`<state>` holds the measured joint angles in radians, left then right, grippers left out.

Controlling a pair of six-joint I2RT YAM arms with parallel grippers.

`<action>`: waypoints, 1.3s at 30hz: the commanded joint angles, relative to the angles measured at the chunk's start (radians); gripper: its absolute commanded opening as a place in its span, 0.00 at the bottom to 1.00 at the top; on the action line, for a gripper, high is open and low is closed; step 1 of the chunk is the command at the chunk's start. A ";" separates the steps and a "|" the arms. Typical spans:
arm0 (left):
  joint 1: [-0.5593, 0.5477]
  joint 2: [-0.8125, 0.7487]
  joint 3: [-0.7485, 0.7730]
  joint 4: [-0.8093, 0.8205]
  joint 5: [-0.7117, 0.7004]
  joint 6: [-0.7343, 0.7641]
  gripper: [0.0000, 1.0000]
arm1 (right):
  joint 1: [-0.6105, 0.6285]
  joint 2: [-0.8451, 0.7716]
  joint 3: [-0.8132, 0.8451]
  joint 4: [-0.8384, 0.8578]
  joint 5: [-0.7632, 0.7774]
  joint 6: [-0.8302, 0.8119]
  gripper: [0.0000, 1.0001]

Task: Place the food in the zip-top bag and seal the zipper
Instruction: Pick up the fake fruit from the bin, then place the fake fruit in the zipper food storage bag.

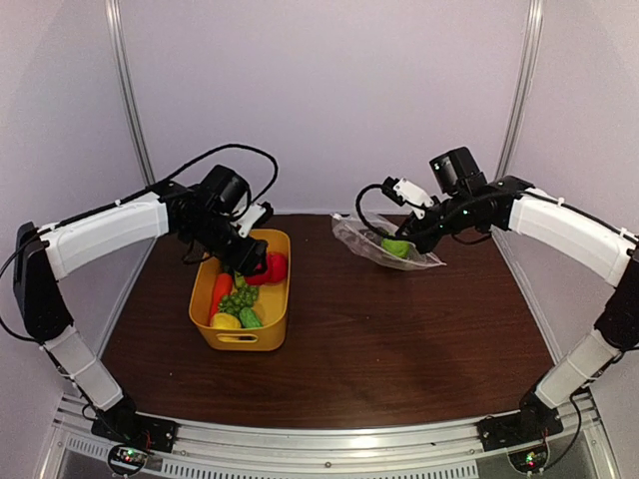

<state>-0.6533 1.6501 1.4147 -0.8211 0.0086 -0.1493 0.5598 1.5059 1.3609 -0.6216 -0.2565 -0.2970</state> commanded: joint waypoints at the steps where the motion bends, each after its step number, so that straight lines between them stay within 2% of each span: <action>1: 0.005 -0.061 0.111 0.027 0.023 -0.037 0.47 | -0.008 0.060 0.237 -0.144 0.079 -0.066 0.00; 3: 0.004 -0.069 0.139 0.092 0.112 -0.076 0.46 | -0.011 0.097 0.303 -0.173 0.091 -0.063 0.00; 7: -0.027 -0.102 0.119 0.324 0.290 -0.143 0.45 | -0.011 0.181 0.359 -0.215 0.059 -0.026 0.00; 11: -0.110 -0.125 0.062 0.535 0.320 -0.174 0.45 | -0.011 0.213 0.415 -0.207 0.032 0.016 0.00; 15: -0.141 -0.105 -0.010 0.790 0.395 -0.403 0.44 | -0.008 0.219 0.429 -0.187 -0.044 0.062 0.00; 19: -0.168 -0.079 -0.091 1.007 0.409 -0.505 0.43 | -0.009 0.224 0.384 -0.181 -0.187 0.066 0.00; 22: -0.170 -0.057 -0.097 1.056 0.395 -0.526 0.43 | -0.006 0.211 0.367 -0.101 -0.211 0.103 0.00; 27: -0.173 -0.039 -0.104 1.136 0.367 -0.565 0.42 | 0.024 0.266 0.528 -0.214 -0.196 0.075 0.00; 36: -0.179 0.053 -0.082 1.176 0.254 -0.683 0.39 | 0.029 0.194 0.495 -0.182 -0.156 0.092 0.00; 39: -0.180 0.075 -0.088 1.136 0.185 -0.726 0.38 | 0.029 0.168 0.456 -0.167 -0.141 0.097 0.00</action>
<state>-0.8268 1.6920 1.3239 0.2878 0.2993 -0.7963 0.5869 1.7405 1.8599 -0.8009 -0.4141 -0.2131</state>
